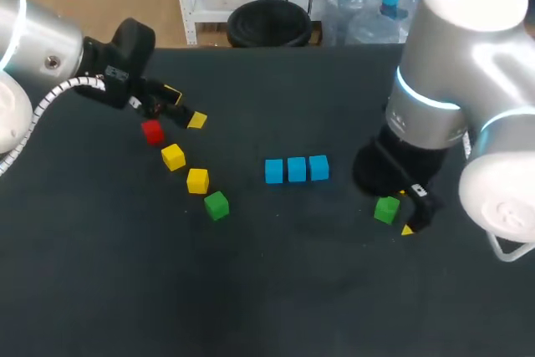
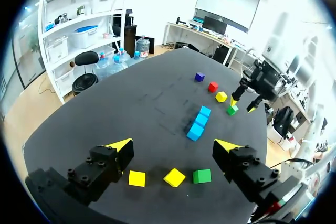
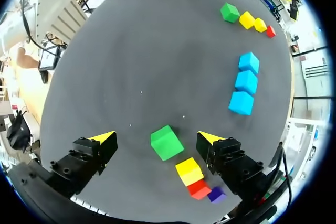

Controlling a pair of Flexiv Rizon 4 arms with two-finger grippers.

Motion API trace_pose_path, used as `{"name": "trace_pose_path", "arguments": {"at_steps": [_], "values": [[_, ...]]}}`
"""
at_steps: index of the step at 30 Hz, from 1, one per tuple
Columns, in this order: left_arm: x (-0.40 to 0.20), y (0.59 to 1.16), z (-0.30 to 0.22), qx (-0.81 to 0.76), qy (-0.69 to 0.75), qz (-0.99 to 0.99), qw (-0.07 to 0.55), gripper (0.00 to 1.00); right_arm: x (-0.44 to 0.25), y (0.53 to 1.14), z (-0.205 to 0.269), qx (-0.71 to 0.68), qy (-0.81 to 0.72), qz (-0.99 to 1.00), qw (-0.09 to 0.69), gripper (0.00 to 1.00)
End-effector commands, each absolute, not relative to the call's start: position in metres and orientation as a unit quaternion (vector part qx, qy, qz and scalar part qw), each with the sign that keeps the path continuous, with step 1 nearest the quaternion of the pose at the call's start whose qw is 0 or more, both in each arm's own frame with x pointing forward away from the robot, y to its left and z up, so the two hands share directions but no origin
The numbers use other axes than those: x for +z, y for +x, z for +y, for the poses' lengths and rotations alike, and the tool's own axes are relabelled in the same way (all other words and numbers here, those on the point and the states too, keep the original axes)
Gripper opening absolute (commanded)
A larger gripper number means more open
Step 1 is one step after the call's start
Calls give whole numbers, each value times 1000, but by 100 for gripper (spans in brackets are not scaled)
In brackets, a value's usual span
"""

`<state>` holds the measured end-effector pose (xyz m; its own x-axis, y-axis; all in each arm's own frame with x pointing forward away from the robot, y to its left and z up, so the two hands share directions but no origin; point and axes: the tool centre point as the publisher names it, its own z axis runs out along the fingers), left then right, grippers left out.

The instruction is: Place the blue cubes, place green cubes on the blue cubes, place the yellow cubes on the green cubes, then place the red cubes on the yellow cubes, and place purple cube on the red cubes.

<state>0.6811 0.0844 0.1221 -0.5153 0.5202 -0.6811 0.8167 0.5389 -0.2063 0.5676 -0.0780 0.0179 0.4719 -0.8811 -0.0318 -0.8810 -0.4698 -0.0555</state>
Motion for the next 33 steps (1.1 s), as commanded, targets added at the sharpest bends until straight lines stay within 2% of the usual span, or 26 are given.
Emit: {"name": "trace_pose_path", "arguments": {"at_steps": [1,4,6,8,9,11,16,26,33], "values": [[121,681,86,-263,403,829,285,100,10,570,-77,4,-858,514,28,100],[121,681,86,-263,403,829,285,100,6,571,-81,6,-855,519,26,100],[121,681,86,-263,403,829,285,100,6,572,-81,7,-854,520,26,92],[121,681,86,-263,403,829,285,100,4,572,-81,6,-854,519,25,58],[121,681,86,-263,403,829,285,100,3,572,-81,6,-854,519,24,49],[121,681,86,-263,403,829,285,100,2,572,-81,6,-854,519,23,40],[121,681,86,-263,403,829,285,100,1,573,-81,6,-853,521,23,0],[121,681,86,-263,403,829,285,100,12,577,-78,10,-844,536,28,0],[121,681,86,-263,403,829,285,100,50,584,-57,7,-828,560,30,0]]}}
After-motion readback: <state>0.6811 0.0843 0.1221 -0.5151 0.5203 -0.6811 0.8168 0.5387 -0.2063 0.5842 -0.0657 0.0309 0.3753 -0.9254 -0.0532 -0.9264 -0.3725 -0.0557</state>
